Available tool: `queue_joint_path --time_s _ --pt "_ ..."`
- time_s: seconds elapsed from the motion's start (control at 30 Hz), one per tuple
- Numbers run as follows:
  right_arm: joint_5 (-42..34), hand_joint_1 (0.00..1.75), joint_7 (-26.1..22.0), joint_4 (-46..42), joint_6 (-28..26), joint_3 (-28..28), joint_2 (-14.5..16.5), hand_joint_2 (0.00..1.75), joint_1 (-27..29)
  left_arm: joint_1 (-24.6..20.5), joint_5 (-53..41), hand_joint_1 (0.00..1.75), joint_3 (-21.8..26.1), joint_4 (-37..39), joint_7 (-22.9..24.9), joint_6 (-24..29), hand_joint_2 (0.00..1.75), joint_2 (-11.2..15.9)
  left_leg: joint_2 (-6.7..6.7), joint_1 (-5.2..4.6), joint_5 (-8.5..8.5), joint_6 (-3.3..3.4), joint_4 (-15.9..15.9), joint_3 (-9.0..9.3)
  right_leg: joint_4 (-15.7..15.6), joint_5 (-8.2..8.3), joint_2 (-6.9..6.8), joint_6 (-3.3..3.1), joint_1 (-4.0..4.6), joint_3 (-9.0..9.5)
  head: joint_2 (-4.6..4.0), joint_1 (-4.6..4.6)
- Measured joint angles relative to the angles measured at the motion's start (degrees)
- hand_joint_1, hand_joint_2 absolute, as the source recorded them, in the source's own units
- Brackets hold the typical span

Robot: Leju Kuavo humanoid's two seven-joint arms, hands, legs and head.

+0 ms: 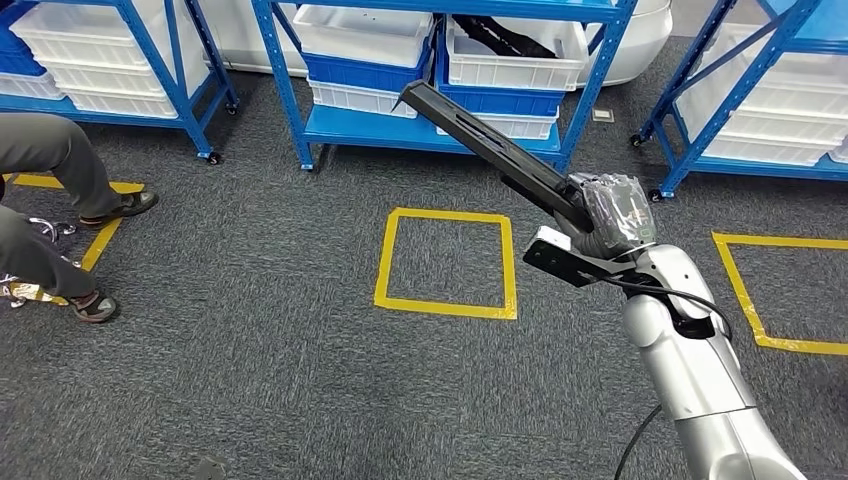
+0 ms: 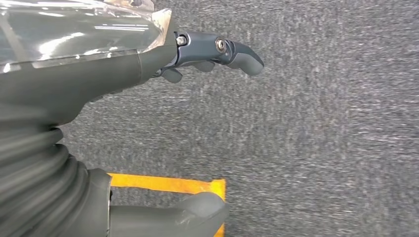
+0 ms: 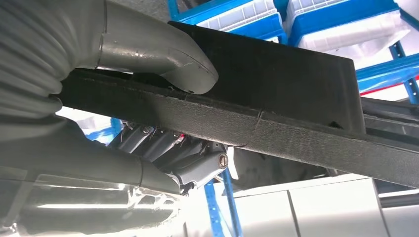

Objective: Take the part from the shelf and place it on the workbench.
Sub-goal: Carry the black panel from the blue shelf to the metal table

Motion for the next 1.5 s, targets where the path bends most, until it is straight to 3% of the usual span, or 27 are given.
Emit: queue_joint_path --time_s 0.07,0.1,0.17,0.23,0.3,0.33,0.4,0.43,0.5,0.57,0.6,0.67,0.7,0.77,0.83,0.87,0.93,1.0,1.07,1.13,1.2,1.23,1.3,1.33,1.37,1.43,1.5 --pt "-0.06 1.75 0.03 -0.48 -0.04 -0.45 -0.11 1.75 0.04 0.01 -0.21 0.00 0.03 0.00 -0.07 -0.05 1.75 -0.03 0.00 -0.15 1.29 -0.56 -0.02 -0.74 -7.15 -1.37 0.08 -1.10 0.56 4.53 -0.01 -0.11" --pt "-0.10 1.75 0.05 -0.70 -0.06 -0.62 -0.19 1.75 0.09 0.03 -0.27 0.00 0.04 0.00 -0.10 -0.09 1.75 -0.03 0.02 -0.17 1.87 -0.89 -0.14 -0.89 -8.75 -1.92 0.14 -1.64 0.87 5.16 -0.01 -0.15" --pt "-0.21 1.75 0.09 -0.86 -0.07 -0.87 -0.34 1.75 0.24 0.09 -0.42 0.00 0.04 0.00 -0.10 -0.14 1.75 0.01 -0.05 -0.01 2.46 -1.54 -0.28 -1.12 -9.01 -1.22 0.08 -2.62 0.57 4.40 -0.01 -0.20" --pt "-0.35 1.75 0.12 -0.98 -0.07 -1.11 -0.41 1.75 0.41 0.17 -0.62 0.00 0.04 0.00 -0.11 -0.20 1.75 0.03 -0.26 0.24 -0.65 -2.24 1.86 -2.13 -9.19 0.08 -0.08 -3.84 -0.06 3.78 -0.01 -0.33" --pt "-0.51 1.75 0.13 -1.18 -0.07 -1.38 -0.42 1.75 0.57 0.18 -0.79 0.00 0.03 0.00 -0.13 -0.28 1.75 0.02 -0.36 0.54 -6.81 -2.99 8.34 -3.87 -9.20 1.52 -0.11 -4.53 -0.20 2.60 0.00 -0.48" --pt "-0.56 1.75 0.14 -1.25 -0.07 -1.50 -0.44 1.75 0.70 0.17 -0.81 0.00 0.03 0.00 -0.13 -0.32 1.75 0.02 -0.36 0.68 -9.04 -3.36 12.13 -4.58 -9.14 2.17 -0.11 -4.55 -0.17 1.83 0.00 -0.53" --pt "-0.61 1.75 0.15 -1.28 -0.07 -1.73 -0.51 1.75 1.02 0.16 -0.83 0.00 0.03 0.00 -0.14 -0.44 1.75 0.05 -0.34 1.05 -9.67 -3.90 16.10 -4.16 -8.98 3.30 -0.10 -4.25 -0.18 0.36 0.00 -0.54" --pt "-0.65 1.75 0.15 -1.28 -0.07 -1.88 -0.57 1.75 1.16 0.15 -0.83 0.00 0.04 0.00 -0.15 -0.50 1.75 0.08 -0.33 1.27 -8.54 -4.02 15.14 -2.52 -8.85 3.77 -0.08 -4.02 -0.23 -0.34 0.00 -0.54" --pt "-0.76 1.75 0.15 -1.34 -0.07 -2.24 -0.68 1.75 1.21 0.03 -0.86 0.00 0.04 -0.01 -0.18 -0.58 1.75 0.15 -0.37 1.57 -6.82 -4.02 8.26 3.34 -8.34 4.50 -0.03 -3.40 -0.27 -1.58 0.00 -0.57" --pt "-0.93 1.75 0.13 -1.52 -0.07 -2.63 -0.84 1.75 0.96 -0.11 -0.89 0.00 0.04 -0.02 -0.23 -0.62 1.75 0.20 -0.54 1.43 -7.10 -3.60 1.91 7.71 -7.82 5.12 -0.08 -2.56 -0.12 -2.44 0.00 -0.50" --pt "-1.03 1.75 0.10 -1.62 -0.07 -2.80 -0.91 1.75 0.83 -0.13 -0.90 0.00 0.04 -0.02 -0.26 -0.63 1.75 0.22 -0.61 1.21 -7.43 -3.27 0.64 8.31 -7.74 5.48 -0.12 -2.09 -0.04 -2.72 0.00 -0.48" --pt "-1.17 1.75 0.03 -1.68 -0.07 -2.97 -1.05 1.75 0.67 -0.08 -0.92 0.00 0.04 -0.02 -0.28 -0.64 1.75 0.20 -0.51 0.93 -6.74 -2.10 0.12 7.77 -7.80 6.23 -0.15 -1.04 0.05 -3.16 0.00 -0.43" --pt "-1.21 1.75 -0.05 -1.69 -0.06 -3.03 -1.17 1.75 0.67 -0.09 -0.95 0.00 0.04 -0.02 -0.28 -0.65 1.75 0.16 -0.38 0.85 -6.10 -1.34 -0.15 7.36 -7.37 5.82 -0.11 -0.88 0.05 -3.72 0.00 -0.44" --pt "-1.27 1.75 -0.22 -1.69 -0.05 -3.13 -1.48 1.75 0.69 -0.11 -1.01 0.00 0.05 -0.03 -0.28 -0.65 1.75 0.11 -0.08 0.84 -4.58 0.00 -0.67 6.11 -3.38 2.24 -0.04 -1.34 -0.01 -5.62 0.00 -0.20" --pt "-1.31 1.75 -0.31 -1.69 -0.05 -3.21 -1.68 1.75 0.76 -0.11 -1.06 0.00 0.06 -0.04 -0.28 -0.65 1.75 0.14 0.02 0.61 -3.21 0.41 -0.69 4.35 3.98 -2.61 0.03 -1.81 -0.11 -7.71 0.00 0.05" --pt "-1.32 1.75 -0.31 -1.69 -0.05 -3.25 -1.76 1.75 0.84 -0.10 -1.07 0.00 0.07 -0.03 -0.28 -0.65 1.75 0.13 0.05 0.54 -2.50 0.38 -0.66 3.42 7.06 -3.69 0.04 -1.54 -0.12 -8.09 0.00 0.07" --pt "-1.32 1.75 -0.31 -1.69 -0.05 -3.30 -1.84 1.75 0.96 -0.10 -1.07 0.00 0.07 -0.02 -0.28 -0.65 1.75 0.06 0.12 0.46 -1.10 0.19 -0.57 1.55 8.47 -2.65 0.05 -0.41 -0.13 -6.47 0.00 0.12" --pt "-1.32 1.75 -0.31 -1.70 -0.05 -3.35 -1.87 1.75 0.90 -0.10 -1.07 0.00 0.07 -0.03 -0.28 -0.66 1.75 0.00 0.15 0.44 0.23 -0.24 -0.41 -0.08 2.34 -0.75 0.03 0.27 -0.21 -1.15 0.00 0.13" --pt "-1.32 1.75 -0.32 -1.72 -0.06 -3.41 -1.87 1.75 0.80 -0.09 -1.07 0.00 0.07 -0.04 -0.28 -0.66 1.75 -0.01 0.14 0.26 1.46 -0.87 -0.31 -1.09 -6.00 -1.56 0.13 -0.46 0.17 4.33 -0.01 0.05" --pt "-1.25 1.75 -0.44 -1.73 -0.07 -3.43 -1.92 1.75 0.77 -0.05 -1.07 0.00 0.07 -0.04 -0.29 -0.66 1.75 0.03 0.09 0.08 2.57 -1.38 -0.39 -1.38 -9.23 -2.41 0.28 -1.55 0.57 5.80 -0.01 -0.07" --pt "-1.01 1.75 -0.84 -1.61 -0.10 -3.37 -1.94 1.75 0.68 0.07 -0.96 0.00 0.09 -0.03 -0.30 -0.67 1.75 0.08 -0.03 0.27 2.53 -1.85 -0.15 -1.69 -8.88 -1.57 0.17 -2.52 0.06 5.08 0.00 -0.14" --pt "-0.84 1.75 -1.07 -1.50 -0.15 -3.29 -1.91 1.75 0.50 0.13 -0.91 0.00 0.10 -0.02 -0.38 -0.67 1.75 0.08 -0.09 0.42 0.86 -2.16 1.04 -2.19 -8.84 -1.07 0.08 -3.19 -0.17 4.74 0.00 -0.18" --pt "-0.46 1.75 -1.32 -1.24 -0.31 -3.11 -1.84 1.75 -0.04 0.18 -0.92 0.00 0.13 -0.02 -0.77 -0.67 1.75 0.04 -0.20 0.61 -4.89 -2.73 6.64 -3.92 -8.83 0.10 -0.02 -4.24 -0.25 3.72 0.00 -0.24" --pt "-0.37 1.75 -1.35 -1.12 -0.45 -3.05 -1.84 1.75 -0.26 0.18 -1.02 0.00 0.13 -0.02 -1.00 -0.66 1.75 0.03 -0.22 0.64 -7.51 -2.95 10.63 -4.94 -8.81 0.64 -0.02 -4.57 -0.19 3.01 0.00 -0.27" --pt "-0.31 1.75 -1.38 -1.01 -0.61 -3.00 -1.87 1.75 -0.34 0.18 -1.15 0.00 0.13 -0.02 -1.15 -0.66 1.75 0.03 -0.23 0.66 -8.78 -3.11 14.15 -5.65 -8.77 1.16 -0.03 -4.59 -0.13 2.34 0.00 -0.28" --pt "-0.25 1.75 -1.64 -0.77 -1.09 -2.88 -1.98 1.75 -0.24 0.21 -1.40 0.00 0.13 -0.02 -1.17 -0.67 1.75 0.05 -0.17 0.73 -7.84 -3.23 16.83 -4.95 -8.72 1.98 -0.34 -4.43 -0.08 1.23 0.00 -0.30" --pt "0.07 1.75 -2.07 -0.64 -1.71 -2.77 -2.18 1.75 0.01 0.19 -1.51 0.00 0.13 -0.02 -1.06 -0.67 1.75 0.13 0.47 0.80 -5.32 -3.02 11.76 -0.41 -8.67 2.47 -0.87 -4.14 -0.06 0.63 0.00 -0.32"
